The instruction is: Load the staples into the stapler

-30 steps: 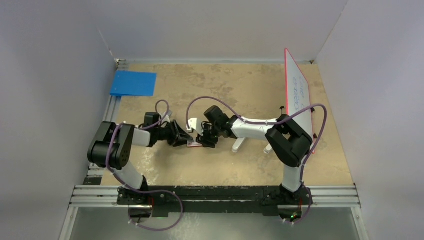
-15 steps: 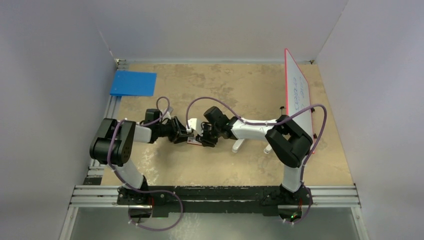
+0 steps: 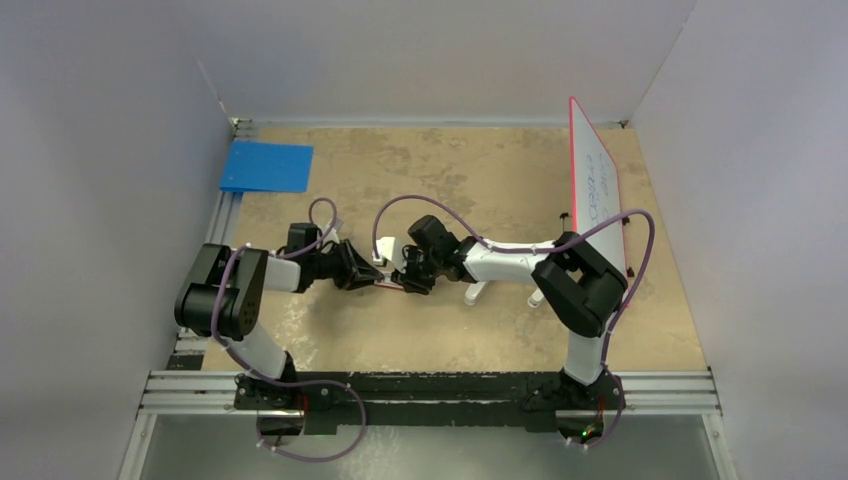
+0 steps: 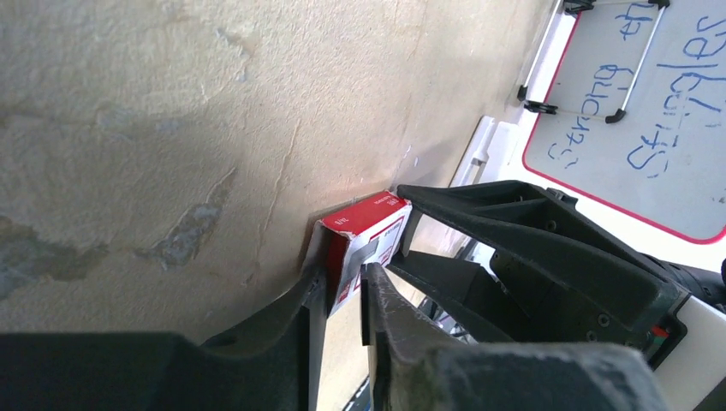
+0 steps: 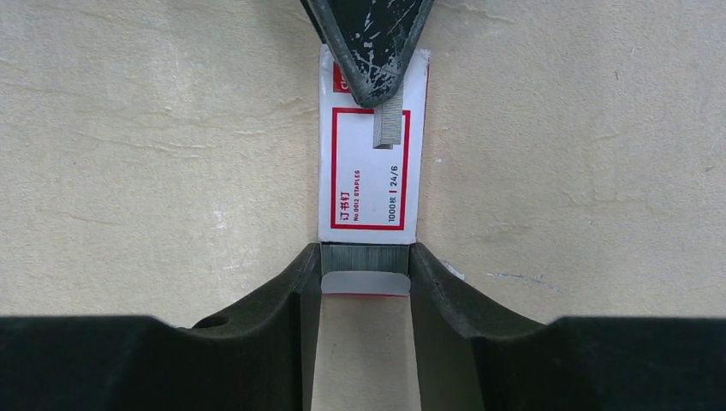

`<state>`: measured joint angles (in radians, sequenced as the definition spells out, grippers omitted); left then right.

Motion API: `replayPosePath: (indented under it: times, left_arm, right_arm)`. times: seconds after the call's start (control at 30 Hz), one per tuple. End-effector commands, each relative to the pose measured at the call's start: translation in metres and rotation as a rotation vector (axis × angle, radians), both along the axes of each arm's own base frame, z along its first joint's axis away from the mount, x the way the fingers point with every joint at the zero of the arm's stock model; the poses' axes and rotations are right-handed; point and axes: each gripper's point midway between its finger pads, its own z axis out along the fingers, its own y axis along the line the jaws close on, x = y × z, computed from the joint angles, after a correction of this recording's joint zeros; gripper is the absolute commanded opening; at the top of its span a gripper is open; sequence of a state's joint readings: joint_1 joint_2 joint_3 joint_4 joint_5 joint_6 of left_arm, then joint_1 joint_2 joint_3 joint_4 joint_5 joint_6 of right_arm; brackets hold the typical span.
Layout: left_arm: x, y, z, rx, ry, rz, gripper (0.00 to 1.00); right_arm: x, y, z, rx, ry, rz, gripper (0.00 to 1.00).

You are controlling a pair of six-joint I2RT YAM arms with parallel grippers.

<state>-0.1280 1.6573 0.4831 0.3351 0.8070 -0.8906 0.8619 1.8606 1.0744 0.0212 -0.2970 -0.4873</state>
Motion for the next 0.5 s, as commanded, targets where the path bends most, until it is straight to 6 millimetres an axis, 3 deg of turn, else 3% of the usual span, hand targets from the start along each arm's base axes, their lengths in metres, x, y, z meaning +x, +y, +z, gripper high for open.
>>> replayPosePath:
  times: [0.0,0.2,0.47]
  left_arm:
    - [0.01,0.0,0.009,-0.009,-0.124,-0.031,0.17]
    - [0.017,0.007,0.015,-0.005,-0.231,-0.038,0.0]
    - [0.02,0.015,0.009,0.004,-0.259,-0.067,0.0]
  right_arm:
    - [0.002,-0.014,-0.016,-0.07,-0.007,-0.026,0.34]
    - [0.008,-0.018,-0.016,-0.09,-0.034,-0.046,0.33]
    - [0.008,-0.022,-0.018,-0.102,-0.044,-0.048,0.32]
